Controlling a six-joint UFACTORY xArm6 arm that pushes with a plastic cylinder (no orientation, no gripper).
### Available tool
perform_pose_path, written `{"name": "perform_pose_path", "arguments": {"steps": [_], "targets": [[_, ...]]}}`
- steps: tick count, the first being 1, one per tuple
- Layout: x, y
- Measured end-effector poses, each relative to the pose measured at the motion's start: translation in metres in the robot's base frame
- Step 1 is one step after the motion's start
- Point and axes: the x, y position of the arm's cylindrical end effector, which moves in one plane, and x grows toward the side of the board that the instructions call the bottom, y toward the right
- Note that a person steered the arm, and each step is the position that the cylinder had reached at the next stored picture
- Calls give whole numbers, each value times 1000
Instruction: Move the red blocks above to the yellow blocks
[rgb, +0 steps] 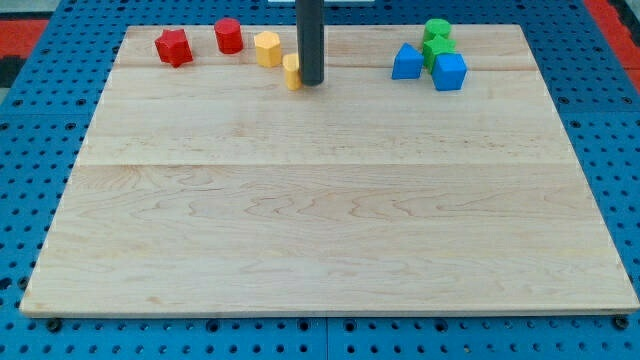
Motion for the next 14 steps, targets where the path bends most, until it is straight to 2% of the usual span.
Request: {"name": "perform_pose_path", "arguments": {"steps": [1, 2, 3, 6, 7, 8, 9, 10, 11, 13, 14], "targets": [[-21, 0], [49, -23], [93, -96], [-25, -229], [-43, -200], [-43, -126], [-43, -148], [-23, -186], [34, -162], [69, -26], [37, -10]]}}
